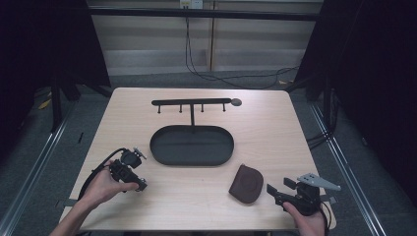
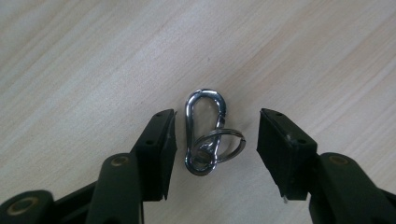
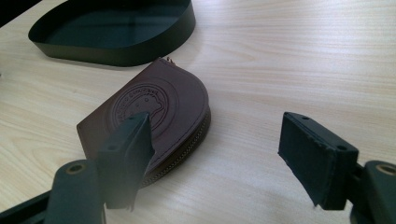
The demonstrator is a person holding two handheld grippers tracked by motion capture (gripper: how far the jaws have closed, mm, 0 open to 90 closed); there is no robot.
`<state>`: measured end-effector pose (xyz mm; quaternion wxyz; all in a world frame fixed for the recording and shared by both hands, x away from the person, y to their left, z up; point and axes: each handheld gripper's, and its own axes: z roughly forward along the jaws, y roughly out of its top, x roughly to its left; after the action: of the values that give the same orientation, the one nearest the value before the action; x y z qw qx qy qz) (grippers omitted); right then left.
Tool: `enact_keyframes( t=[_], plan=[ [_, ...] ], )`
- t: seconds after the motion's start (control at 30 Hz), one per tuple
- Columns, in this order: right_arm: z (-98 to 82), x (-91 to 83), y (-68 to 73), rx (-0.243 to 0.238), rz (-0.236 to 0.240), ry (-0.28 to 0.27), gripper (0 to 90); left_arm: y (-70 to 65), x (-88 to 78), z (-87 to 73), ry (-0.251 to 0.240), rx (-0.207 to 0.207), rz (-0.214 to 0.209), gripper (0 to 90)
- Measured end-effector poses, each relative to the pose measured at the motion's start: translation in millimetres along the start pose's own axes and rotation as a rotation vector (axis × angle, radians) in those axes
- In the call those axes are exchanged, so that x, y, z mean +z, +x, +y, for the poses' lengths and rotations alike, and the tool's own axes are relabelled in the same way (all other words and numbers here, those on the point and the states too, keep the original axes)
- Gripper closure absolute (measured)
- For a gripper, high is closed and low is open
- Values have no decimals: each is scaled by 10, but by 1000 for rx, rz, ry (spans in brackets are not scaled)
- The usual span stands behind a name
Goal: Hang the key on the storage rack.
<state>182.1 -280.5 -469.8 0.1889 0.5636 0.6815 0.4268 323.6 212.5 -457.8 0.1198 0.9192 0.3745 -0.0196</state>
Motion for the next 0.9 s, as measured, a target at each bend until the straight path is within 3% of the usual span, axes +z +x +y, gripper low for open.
enact_keyframes(
  t=[0.3,0.73,0.8,0.9],
  plan=[
    [-3,8,-1,6,3,5,255,8,45,-34,23,15,1,639],
    [-4,10,-3,9,0,9,255,15,0,-51,10,11,-7,690],
    [-4,11,-4,10,-2,12,255,26,-37,-54,-7,10,-29,795],
    [-6,15,-5,7,-2,15,255,18,-35,-59,4,13,-28,818]
  ],
)
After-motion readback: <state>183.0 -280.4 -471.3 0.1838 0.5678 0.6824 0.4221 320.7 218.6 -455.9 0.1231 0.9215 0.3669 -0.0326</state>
